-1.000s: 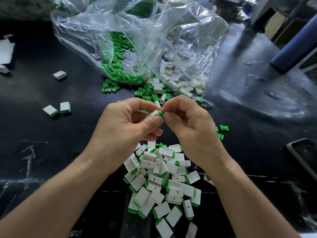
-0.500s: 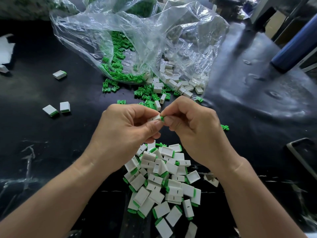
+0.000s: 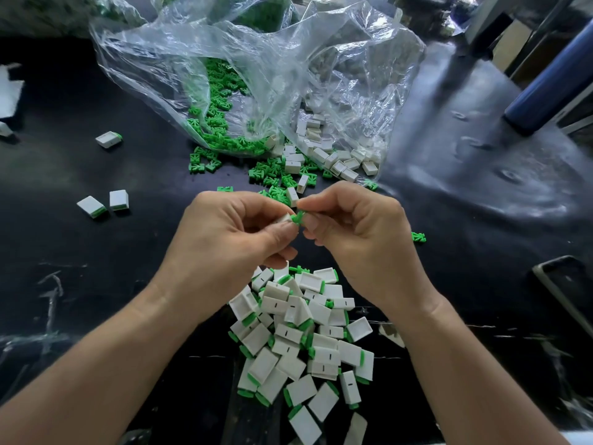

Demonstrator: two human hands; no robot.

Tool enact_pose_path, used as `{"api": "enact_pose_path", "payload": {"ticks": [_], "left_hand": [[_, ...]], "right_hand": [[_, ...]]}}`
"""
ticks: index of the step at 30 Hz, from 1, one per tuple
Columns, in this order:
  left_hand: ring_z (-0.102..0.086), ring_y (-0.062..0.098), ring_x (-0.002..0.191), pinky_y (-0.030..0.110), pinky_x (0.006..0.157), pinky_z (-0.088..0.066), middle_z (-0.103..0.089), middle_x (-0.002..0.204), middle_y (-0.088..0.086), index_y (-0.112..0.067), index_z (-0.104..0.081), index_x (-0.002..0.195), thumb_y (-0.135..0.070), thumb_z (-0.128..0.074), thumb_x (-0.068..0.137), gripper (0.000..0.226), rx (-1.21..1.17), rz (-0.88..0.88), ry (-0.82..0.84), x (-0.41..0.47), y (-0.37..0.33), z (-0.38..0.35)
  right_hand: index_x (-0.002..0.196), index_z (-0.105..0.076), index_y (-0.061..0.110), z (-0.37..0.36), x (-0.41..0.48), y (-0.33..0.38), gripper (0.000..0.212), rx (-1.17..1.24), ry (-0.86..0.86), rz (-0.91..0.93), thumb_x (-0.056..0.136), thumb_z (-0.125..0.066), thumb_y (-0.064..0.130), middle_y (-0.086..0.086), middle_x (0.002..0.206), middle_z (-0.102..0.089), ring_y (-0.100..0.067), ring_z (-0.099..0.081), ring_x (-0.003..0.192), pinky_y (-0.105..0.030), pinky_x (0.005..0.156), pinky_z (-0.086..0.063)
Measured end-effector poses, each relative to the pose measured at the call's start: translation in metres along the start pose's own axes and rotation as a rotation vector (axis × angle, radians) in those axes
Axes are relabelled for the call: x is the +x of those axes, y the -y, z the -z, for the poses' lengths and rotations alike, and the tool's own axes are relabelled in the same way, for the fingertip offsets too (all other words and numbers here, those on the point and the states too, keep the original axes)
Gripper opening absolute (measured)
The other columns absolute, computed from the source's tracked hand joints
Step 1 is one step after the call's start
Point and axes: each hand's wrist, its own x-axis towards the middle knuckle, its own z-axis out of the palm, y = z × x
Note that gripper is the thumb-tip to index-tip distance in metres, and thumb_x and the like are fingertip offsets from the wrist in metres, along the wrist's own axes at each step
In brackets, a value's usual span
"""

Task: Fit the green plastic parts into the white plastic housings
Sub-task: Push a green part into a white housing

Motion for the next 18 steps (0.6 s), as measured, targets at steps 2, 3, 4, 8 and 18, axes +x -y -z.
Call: {"api": "enact_pose_path", "payload": {"ticks": [2,3,4,8,18], "left_hand": [[-0.065,0.014,0.050,0.018,0.047,-0.051,-0.068,0.062,0.013,-0.012,-0.070,0.072,0.003,-0.067,0.076,0.016,0.001,-0.013,0.013,-0.0011,-0.0007,-0.0004],[-0.065,0.014,0.050,0.018,0.047,-0.051,-0.068,0.061,0.012,-0.012,-0.070,0.072,0.003,-0.067,0.076,0.016,0.010,-0.023,0.021,-0.0015,-0.0006,-0.0004],[-0.065,0.014,0.049,0.018,0.047,-0.051,-0.068,0.060,0.011,-0.012,-0.070,0.072,0.003,-0.067,0.076,0.016,0.025,-0.035,0.025,-0.0018,-0.0002,-0.0002],[-0.065,0.015,0.049,0.019,0.048,-0.051,-0.067,0.057,0.006,-0.016,-0.071,0.072,0.001,-0.069,0.076,0.018,0.124,-0.080,0.023,-0.0020,0.0013,0.0006],[-0.061,0.004,0.044,0.014,0.045,-0.049,-0.066,0.056,-0.002,-0.018,-0.071,0.071,-0.003,-0.070,0.075,0.015,0.350,-0.167,0.016,-0.0057,-0.0013,0.0009]], "right_hand": [[0.083,-0.069,0.007,0.0014,0.0004,0.0001,0.010,-0.013,0.004,0.005,0.079,-0.066,-0.002,0.009,0.070,-0.063,-0.007,-0.060,0.064,-0.024,0.062,-0.053],[0.082,-0.069,0.006,0.0026,0.0006,0.0004,0.010,-0.017,0.013,0.007,0.079,-0.066,-0.002,0.007,0.069,-0.063,-0.009,-0.061,0.063,-0.025,0.061,-0.054],[0.082,-0.068,0.006,0.0036,0.0008,0.0008,0.010,-0.018,0.022,0.006,0.078,-0.066,-0.003,0.005,0.069,-0.064,-0.011,-0.061,0.063,-0.027,0.060,-0.054],[0.081,-0.068,0.002,0.0046,-0.0001,0.0014,0.009,-0.030,0.048,0.026,0.077,-0.066,-0.005,-0.003,0.066,-0.064,-0.016,-0.061,0.060,-0.034,0.058,-0.053],[0.079,-0.068,-0.001,0.0003,-0.0018,0.0015,0.007,-0.207,0.057,0.190,0.075,-0.063,-0.001,-0.008,0.073,-0.067,-0.013,-0.058,0.064,-0.030,0.056,-0.049]]}}
